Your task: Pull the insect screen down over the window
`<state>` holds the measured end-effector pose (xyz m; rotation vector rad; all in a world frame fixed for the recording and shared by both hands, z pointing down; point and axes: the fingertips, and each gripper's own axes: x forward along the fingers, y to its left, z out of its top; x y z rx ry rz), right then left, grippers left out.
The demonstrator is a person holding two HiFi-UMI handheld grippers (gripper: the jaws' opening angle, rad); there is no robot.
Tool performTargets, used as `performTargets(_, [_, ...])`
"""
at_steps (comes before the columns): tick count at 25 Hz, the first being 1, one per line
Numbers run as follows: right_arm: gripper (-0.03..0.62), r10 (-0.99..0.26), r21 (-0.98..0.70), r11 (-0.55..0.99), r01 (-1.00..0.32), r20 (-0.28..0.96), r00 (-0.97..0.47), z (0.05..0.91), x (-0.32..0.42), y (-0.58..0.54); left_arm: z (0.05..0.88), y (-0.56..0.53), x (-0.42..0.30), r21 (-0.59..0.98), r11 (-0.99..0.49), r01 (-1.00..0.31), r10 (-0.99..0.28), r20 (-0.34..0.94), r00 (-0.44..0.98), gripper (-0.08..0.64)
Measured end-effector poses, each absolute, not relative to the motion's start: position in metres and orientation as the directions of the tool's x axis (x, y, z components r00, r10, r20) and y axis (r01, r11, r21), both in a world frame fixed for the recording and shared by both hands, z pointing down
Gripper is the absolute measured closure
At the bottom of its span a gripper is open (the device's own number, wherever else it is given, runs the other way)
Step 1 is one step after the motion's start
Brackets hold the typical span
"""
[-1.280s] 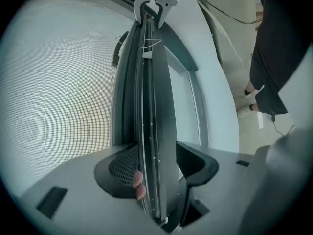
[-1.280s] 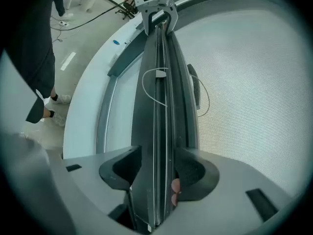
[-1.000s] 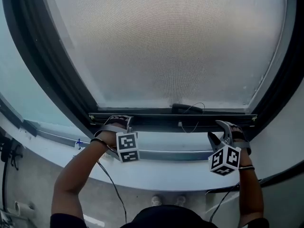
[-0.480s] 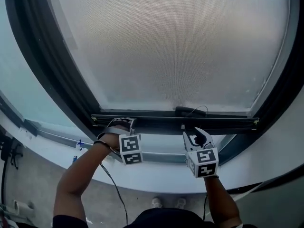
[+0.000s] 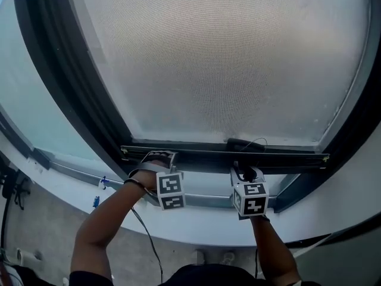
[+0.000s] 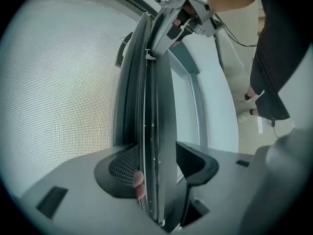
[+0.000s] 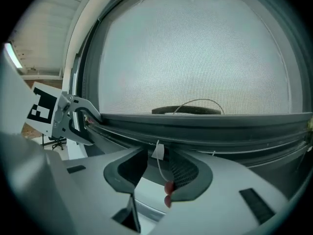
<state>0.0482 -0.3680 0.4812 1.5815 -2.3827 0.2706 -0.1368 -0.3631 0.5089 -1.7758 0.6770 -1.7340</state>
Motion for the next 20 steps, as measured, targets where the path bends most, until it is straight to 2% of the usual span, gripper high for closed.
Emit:
performTargets(10, [0.477,-0.870,-0.037,0.378,-0.925,0.326,-0.369,0.4829,0.0484,-0.3752,0.5085,-0.3639,-0.1376,-0.699,-0.715,0.028,-0.698,0.715,0.036,0.316])
performTargets(13, [0.512,-0.871,-0.039,0.375,-0.926,0.329,-0.366,0.4825,0.0480,-0.3741,0.5086,-0.3635,-0.1376,-0.696,-0.718,0.024,-0.695,0.718,0.039,0.316])
performTargets(20, [0.515,-0.869,-0.040,0.375,-0.926,0.331,-0.367,0.4812,0.0493,-0.3718,0.5088,-0.3639,-0.1372,-0.691,-0.723,0.021,-0.690,0.723,0.040,0.316])
